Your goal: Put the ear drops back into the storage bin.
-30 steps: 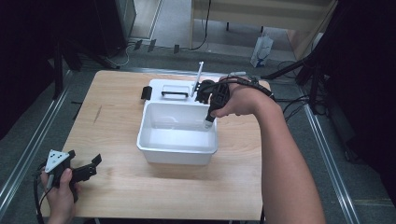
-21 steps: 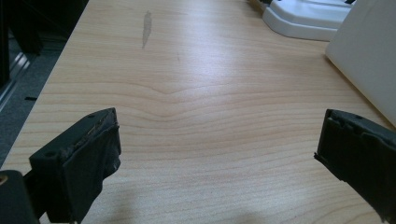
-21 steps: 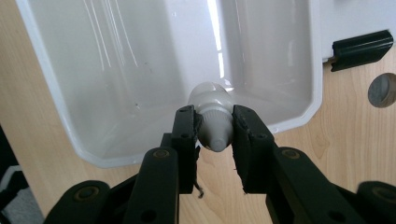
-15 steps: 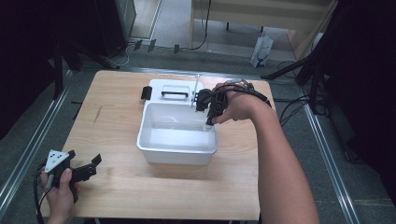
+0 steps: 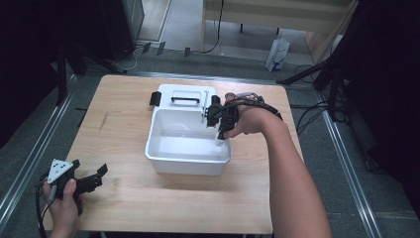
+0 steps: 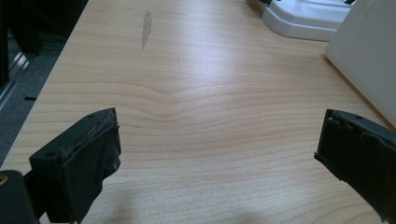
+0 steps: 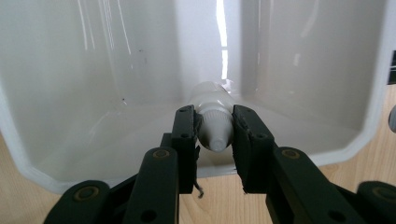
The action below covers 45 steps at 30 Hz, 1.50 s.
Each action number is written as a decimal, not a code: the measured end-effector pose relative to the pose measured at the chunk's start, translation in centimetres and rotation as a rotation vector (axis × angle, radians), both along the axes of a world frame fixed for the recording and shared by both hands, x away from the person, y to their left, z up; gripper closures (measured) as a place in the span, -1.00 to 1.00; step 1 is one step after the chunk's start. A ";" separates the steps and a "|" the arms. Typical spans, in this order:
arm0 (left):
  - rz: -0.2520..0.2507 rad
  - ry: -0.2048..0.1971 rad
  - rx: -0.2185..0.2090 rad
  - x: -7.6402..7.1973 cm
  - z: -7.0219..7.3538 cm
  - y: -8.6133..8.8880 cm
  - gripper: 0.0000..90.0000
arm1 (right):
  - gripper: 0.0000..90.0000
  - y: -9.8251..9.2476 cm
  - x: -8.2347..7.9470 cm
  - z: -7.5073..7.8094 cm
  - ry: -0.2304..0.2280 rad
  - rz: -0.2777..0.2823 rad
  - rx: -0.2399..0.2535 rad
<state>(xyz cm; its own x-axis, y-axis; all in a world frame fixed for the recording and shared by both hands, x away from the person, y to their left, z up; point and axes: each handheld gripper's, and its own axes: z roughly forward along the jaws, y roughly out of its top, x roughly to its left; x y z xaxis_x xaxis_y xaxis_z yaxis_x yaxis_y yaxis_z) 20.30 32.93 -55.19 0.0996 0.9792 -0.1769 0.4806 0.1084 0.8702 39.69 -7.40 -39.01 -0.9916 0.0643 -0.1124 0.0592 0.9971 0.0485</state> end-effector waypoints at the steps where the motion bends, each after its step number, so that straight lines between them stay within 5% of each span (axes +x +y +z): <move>1: 0.000 0.000 0.001 0.0 0.0 0.0 -0.99 | 0.60 0.0 0.0 -0.2 0.002 0.006 -0.005; 19: -0.001 0.001 0.000 0.0 0.0 0.0 -0.99 | 0.60 0.1 0.1 -2.8 -0.014 0.021 -0.029; 28: -0.003 0.000 -0.005 0.0 0.0 0.0 -0.99 | 0.60 0.8 0.3 -4.2 -0.020 0.024 -0.080; 45: -0.002 -0.001 -0.006 0.0 0.0 0.0 -0.99 | 0.59 1.4 0.5 -4.9 -0.031 0.026 -0.119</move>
<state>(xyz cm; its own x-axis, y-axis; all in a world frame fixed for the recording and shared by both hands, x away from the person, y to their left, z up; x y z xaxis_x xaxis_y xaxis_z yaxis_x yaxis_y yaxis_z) 20.30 32.97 -55.21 0.1016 0.9779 -0.1829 0.4796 0.1129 0.8702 40.24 -6.00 -43.93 -0.9886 0.0229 -0.1486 0.0334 0.9971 -0.0686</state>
